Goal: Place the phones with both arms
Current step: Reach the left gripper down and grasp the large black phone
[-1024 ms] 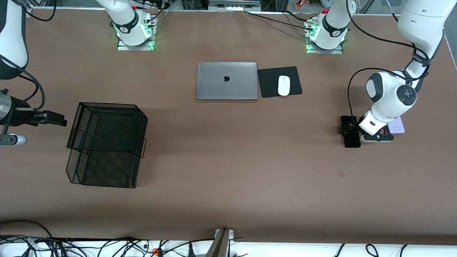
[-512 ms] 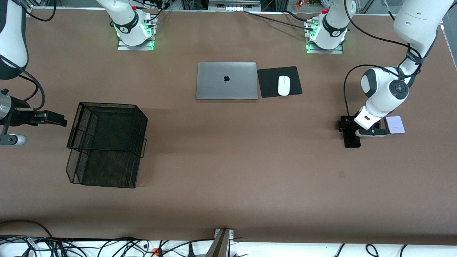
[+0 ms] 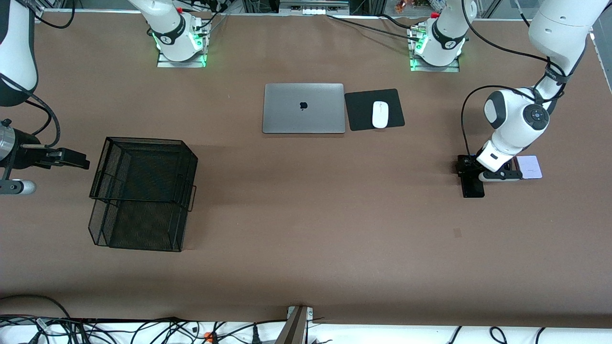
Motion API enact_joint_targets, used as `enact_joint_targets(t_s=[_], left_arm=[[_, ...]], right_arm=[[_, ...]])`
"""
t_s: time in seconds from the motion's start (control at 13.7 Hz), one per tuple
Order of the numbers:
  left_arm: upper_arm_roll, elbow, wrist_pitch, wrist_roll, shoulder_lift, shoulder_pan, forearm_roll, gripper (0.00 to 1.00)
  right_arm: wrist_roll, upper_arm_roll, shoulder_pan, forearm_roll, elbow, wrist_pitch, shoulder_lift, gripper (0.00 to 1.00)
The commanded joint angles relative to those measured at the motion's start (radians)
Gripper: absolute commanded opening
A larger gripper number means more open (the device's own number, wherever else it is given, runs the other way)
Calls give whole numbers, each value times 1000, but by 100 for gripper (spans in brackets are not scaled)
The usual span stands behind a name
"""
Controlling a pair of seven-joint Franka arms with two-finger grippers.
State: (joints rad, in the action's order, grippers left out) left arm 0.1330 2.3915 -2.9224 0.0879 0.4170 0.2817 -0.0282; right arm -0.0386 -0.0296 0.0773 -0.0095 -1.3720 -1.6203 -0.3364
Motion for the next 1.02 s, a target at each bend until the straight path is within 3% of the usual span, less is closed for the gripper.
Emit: enact_joint_targets(t_s=[0.0,0.22,0.44,0.73,0.95], left_arm=[[0,-6,-20,-8,46,11,-18,24],[0,-40,15,-30,37,11,-18,0],[0,-130,202,-30,19,11,-18,0],[16,-334,524,-65,16,-7,-18,0],[17,-386,569,-149,23,-64,-18,0]], right_arm=[[-1,-4,5,6,5,-1,2,100],[-1,-6,5,6,4,-1,2,100],[-1,-6,5,6,4,-1,2,100],[5,-9,4,6,5,-1,0,100],[6,-9,4,6,5,-1,0,100]])
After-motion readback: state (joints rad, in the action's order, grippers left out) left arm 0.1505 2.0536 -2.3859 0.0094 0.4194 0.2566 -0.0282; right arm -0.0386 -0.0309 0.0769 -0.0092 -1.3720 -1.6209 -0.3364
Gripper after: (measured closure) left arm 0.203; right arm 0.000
